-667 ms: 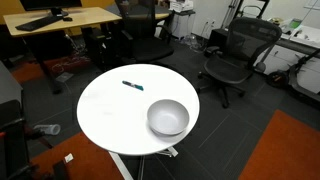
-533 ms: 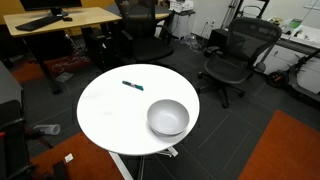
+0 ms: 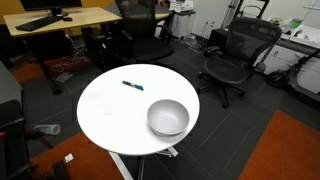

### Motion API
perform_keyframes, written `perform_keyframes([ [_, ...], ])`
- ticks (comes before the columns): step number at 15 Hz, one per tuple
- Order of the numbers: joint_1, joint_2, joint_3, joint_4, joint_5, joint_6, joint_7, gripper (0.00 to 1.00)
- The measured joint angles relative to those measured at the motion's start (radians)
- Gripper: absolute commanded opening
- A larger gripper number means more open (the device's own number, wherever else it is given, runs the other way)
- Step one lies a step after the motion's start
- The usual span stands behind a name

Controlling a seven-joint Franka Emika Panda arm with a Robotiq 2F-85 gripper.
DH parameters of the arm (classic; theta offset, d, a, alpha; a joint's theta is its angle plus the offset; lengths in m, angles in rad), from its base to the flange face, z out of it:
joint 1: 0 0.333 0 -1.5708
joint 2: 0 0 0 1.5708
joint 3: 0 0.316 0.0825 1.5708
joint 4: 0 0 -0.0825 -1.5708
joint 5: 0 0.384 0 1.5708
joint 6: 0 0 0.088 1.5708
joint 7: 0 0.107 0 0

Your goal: Pick up the marker and put it in the bowl

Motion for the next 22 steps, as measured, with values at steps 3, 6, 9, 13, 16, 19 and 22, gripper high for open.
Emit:
perform_keyframes([
  [3,-0.01,0.031,-0.004,0.0,-0.002,0.052,0.016,1.0],
  [6,-0.024,0.08,-0.004,0.0,-0.007,0.139,0.095,1.0],
  [9,-0.035,0.132,-0.006,-0.002,-0.01,0.232,0.193,1.0],
  [13,-0.044,0.207,-0.013,-0.015,-0.017,0.329,0.319,1.0],
  [16,-0.047,0.276,-0.024,-0.041,-0.025,0.429,0.407,1.0],
  [19,-0.046,0.36,-0.028,-0.06,-0.026,0.556,0.485,1.0],
  [22,-0.036,0.445,-0.038,-0.063,-0.028,0.67,0.565,1.0],
])
